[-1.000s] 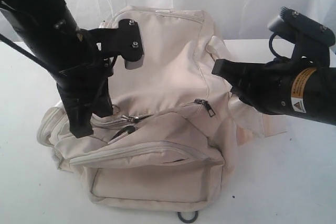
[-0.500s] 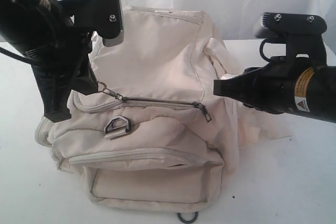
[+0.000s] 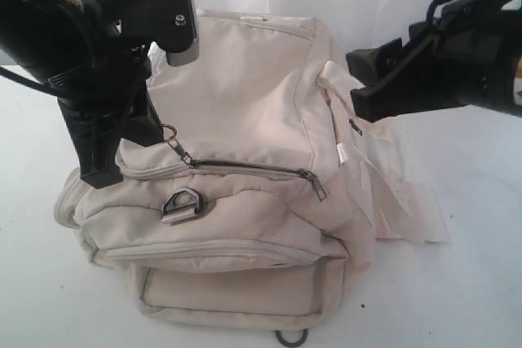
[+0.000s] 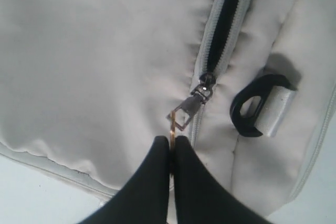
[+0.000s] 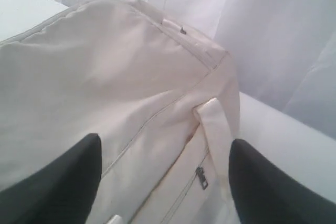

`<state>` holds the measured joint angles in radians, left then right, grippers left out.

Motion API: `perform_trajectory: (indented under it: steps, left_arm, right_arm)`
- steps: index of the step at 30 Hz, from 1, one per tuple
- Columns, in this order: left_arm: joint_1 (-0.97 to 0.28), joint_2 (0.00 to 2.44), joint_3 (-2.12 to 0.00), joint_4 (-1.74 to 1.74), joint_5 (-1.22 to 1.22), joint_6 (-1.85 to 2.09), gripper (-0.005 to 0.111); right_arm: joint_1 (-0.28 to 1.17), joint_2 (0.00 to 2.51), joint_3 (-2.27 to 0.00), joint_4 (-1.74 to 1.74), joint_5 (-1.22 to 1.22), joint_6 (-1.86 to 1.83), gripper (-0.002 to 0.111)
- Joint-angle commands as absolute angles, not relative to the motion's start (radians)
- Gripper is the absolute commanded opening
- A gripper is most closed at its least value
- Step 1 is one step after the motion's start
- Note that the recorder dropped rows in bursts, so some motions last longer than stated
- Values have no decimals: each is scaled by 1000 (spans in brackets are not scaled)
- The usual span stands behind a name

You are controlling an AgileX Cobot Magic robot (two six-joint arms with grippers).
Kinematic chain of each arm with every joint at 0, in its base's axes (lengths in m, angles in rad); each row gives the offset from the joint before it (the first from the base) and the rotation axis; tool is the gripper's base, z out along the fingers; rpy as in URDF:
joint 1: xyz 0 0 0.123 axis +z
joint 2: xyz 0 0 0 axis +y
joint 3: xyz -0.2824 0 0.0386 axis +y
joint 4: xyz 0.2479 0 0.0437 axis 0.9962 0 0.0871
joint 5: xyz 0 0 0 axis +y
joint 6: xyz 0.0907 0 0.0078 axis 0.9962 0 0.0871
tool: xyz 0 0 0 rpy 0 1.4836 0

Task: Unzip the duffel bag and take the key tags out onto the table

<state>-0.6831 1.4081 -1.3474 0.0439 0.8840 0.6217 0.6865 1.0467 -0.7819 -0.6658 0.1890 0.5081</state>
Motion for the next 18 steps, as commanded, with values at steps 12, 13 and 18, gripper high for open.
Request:
perform_trajectory:
  steps: [12, 13, 18]
  left_arm:
    - [-680, 1396, -1340, 15, 886, 625, 0]
    - [-680, 1396, -1340, 11, 886, 625, 0]
    - [-680, 1396, -1340, 0, 890, 625, 0]
  right_arm:
    - [996, 1087, -802, -400, 172, 40, 64]
    - [1028, 1108, -802, -400, 167, 17, 64]
    - [1086, 1228, -802, -400, 135, -23, 64]
